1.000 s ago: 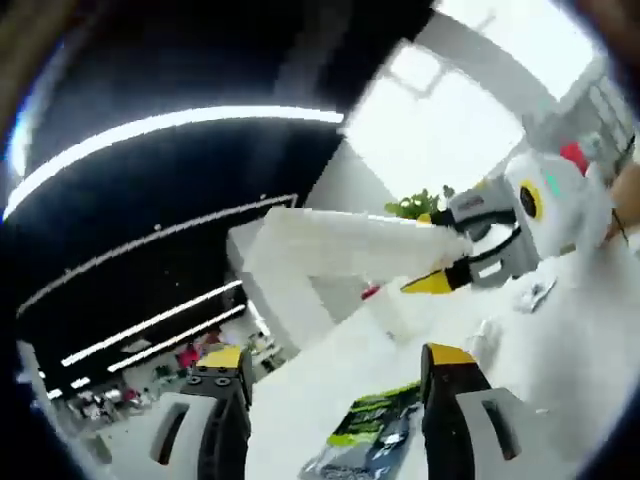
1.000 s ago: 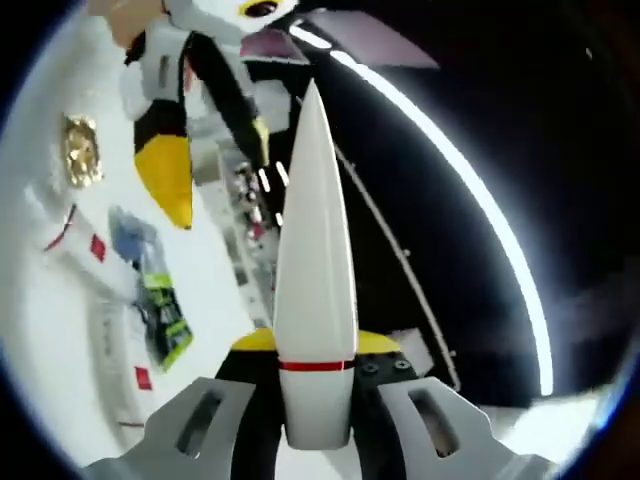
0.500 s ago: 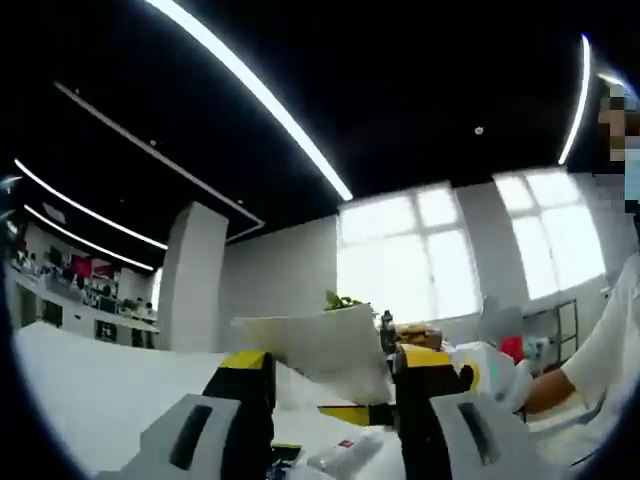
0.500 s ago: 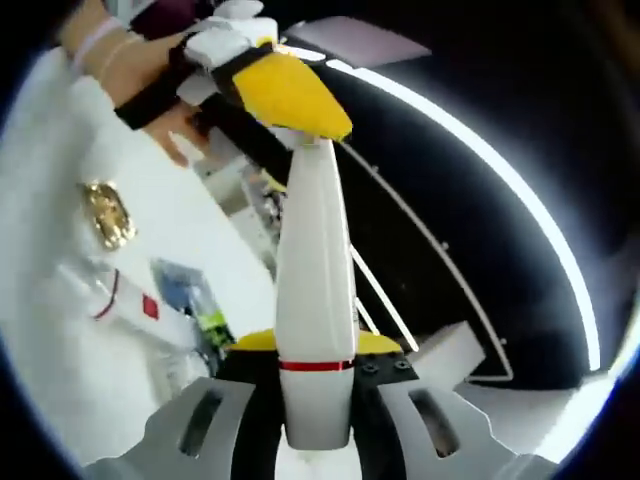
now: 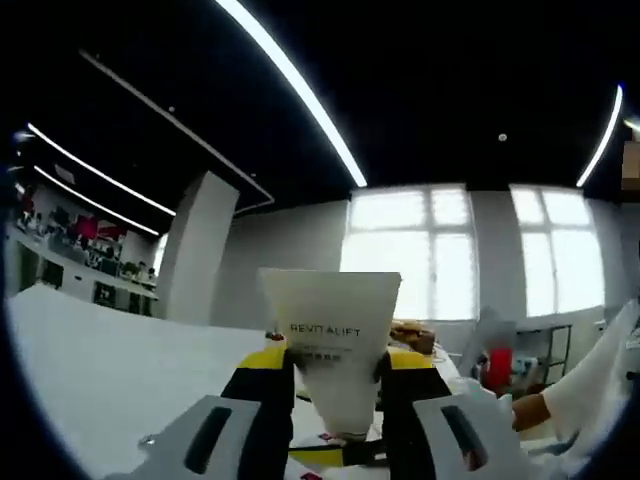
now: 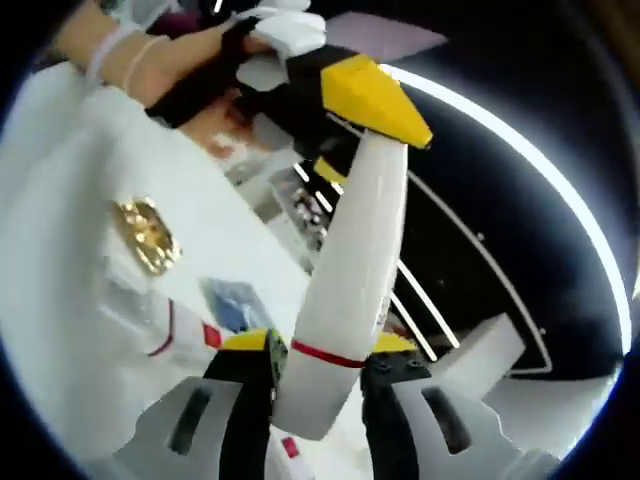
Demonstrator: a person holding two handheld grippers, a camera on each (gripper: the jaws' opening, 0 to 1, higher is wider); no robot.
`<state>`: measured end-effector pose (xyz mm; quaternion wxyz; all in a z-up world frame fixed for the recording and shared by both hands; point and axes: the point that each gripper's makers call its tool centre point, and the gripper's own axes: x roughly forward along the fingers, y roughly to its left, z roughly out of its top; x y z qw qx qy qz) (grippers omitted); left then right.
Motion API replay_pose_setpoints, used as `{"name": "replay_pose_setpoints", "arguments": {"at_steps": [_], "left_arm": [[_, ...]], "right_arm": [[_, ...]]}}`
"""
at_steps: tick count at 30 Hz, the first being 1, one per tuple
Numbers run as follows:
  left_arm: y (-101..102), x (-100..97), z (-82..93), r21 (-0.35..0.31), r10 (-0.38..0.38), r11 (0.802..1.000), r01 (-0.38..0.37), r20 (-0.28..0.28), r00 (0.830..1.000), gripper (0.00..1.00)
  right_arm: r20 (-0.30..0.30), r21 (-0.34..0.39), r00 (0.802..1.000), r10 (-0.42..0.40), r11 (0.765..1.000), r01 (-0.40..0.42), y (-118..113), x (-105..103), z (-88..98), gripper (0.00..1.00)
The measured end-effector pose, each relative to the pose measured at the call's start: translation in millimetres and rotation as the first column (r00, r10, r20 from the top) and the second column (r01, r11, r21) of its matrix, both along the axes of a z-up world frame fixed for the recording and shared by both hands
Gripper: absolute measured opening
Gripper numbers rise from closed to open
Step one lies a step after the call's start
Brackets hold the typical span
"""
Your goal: Arrange the skincare products in the storage area until every visible bottle or jar stands upright without overlapping.
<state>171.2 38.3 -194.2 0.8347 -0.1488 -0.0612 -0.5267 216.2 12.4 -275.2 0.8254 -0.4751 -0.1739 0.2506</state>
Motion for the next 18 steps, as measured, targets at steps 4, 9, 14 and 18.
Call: {"name": "replay_pose_setpoints", "arguments": {"at_steps": [4,9,14,18], "left_arm": [[-2.7,-2.1,18.5,-0.02,-0.001,1.0,0.0,-0.005,1.0,0.31],[-6.7,23.4,16.7,0.097,0.136,0.986,-0.133,-0.017,0.991,0.31],[-16.9,38.1,4.8,0.214,0.253,0.946,-0.245,-0.014,0.967,0.31],[-32.8,38.5,0.4,0.261,0.287,0.924,-0.28,0.01,0.958,0.32]], "right_arm": [[-0.094,0.155,0.987,0.13,0.981,-0.114,10.8,-11.2,9.7,0.33],[-0.202,0.366,0.958,0.203,0.923,-0.118,1.5,-11.8,25.5,0.38],[-0.247,0.512,0.929,0.277,0.851,-0.118,-2.9,-18.9,39.3,0.41],[-0.261,0.544,0.922,0.287,0.833,-0.105,-9.4,-15.4,43.3,0.4]]}}
